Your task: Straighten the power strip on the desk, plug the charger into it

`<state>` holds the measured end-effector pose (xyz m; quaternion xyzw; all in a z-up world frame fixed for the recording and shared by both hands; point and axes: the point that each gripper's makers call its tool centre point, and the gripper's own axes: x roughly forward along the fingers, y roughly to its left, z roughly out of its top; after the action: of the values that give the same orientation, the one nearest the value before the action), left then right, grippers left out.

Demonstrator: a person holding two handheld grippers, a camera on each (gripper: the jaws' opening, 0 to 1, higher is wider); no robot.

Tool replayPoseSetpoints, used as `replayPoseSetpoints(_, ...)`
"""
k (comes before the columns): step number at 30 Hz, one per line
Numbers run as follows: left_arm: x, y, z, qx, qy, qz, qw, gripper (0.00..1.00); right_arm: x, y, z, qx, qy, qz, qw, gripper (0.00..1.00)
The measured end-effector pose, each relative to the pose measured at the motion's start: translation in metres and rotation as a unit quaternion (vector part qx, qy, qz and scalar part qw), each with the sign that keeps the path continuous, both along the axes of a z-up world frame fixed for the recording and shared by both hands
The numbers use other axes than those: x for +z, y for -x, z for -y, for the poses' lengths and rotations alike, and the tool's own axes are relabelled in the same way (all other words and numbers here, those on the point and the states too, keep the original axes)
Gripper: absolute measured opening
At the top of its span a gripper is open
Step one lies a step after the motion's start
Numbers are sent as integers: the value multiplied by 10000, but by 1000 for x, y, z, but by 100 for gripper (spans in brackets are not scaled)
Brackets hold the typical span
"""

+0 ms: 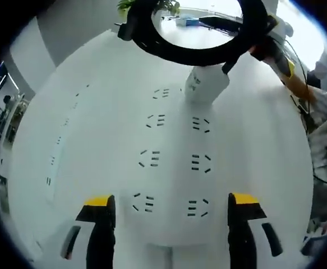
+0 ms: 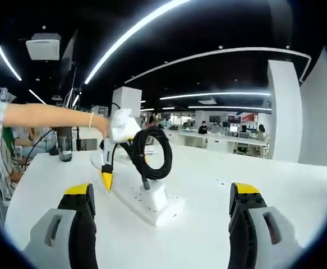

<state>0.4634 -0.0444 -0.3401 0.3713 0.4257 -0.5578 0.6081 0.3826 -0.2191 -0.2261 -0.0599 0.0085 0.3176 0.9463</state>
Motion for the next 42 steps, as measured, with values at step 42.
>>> replayPoseSetpoints(42,-7,18,-19,-386,-1358,99,9899,64,-12,-11,-40,517,559,-45,9971,97)
